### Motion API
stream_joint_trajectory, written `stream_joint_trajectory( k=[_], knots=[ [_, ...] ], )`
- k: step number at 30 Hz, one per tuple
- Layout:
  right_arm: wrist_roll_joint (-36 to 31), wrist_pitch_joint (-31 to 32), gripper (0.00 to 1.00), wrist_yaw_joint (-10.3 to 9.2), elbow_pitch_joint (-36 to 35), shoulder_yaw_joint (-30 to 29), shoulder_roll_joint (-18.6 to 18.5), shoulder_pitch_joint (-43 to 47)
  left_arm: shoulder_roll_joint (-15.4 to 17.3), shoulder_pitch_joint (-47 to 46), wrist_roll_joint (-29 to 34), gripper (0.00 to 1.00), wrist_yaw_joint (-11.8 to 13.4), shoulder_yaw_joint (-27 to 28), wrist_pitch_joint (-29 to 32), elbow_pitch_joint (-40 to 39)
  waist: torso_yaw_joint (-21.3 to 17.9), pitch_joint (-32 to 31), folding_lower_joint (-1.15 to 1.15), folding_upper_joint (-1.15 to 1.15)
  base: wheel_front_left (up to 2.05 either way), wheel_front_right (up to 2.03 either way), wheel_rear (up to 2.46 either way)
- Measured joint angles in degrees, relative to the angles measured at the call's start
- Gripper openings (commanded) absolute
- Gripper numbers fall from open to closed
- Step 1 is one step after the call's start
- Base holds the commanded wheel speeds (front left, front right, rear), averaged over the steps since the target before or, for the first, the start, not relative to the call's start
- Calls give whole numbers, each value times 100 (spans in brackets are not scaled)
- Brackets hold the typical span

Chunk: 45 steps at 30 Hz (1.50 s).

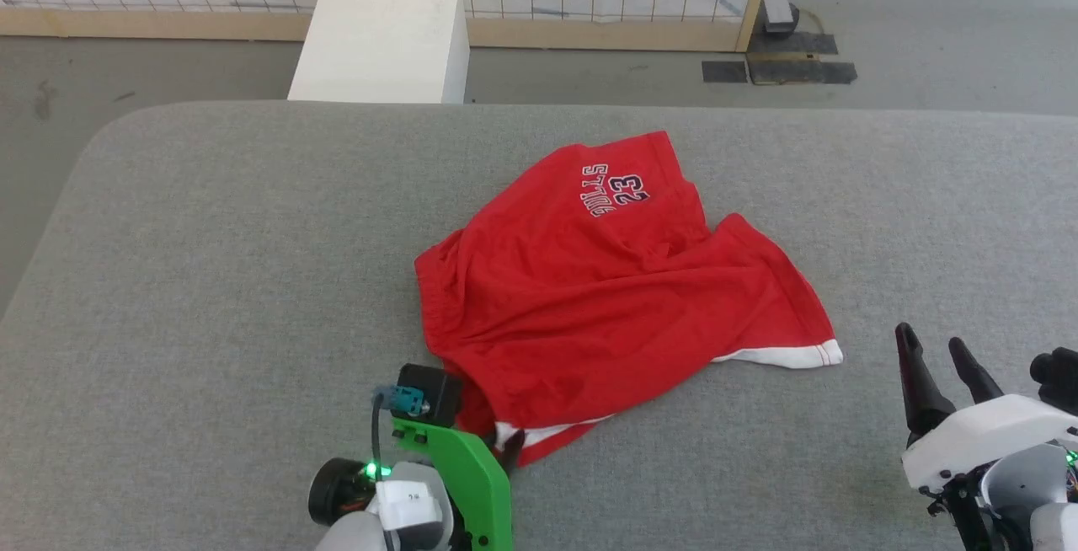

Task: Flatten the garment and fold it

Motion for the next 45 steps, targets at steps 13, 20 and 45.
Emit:
stream_joint_trajectory(
  k=[13, 20, 45],
  knots=[
    [-661, 338, 100, 0, 33, 220, -1, -368, 9, 7, -181, 0, 1, 48, -12, -307, 122, 232, 0, 0, 0, 0, 0],
    [-1894, 2020, 100, 1, 673, 443, -254, -1048, 7, 7, -226, 0, 1, 54, -30, -431, 306, 437, 0, 0, 0, 0, 0],
    [-849, 3797, 0, 0, 181, 331, -181, -1317, -126, -7, -730, 0, 45, 422, -691, -554, 408, 375, 0, 0, 0, 0, 0]
  ],
)
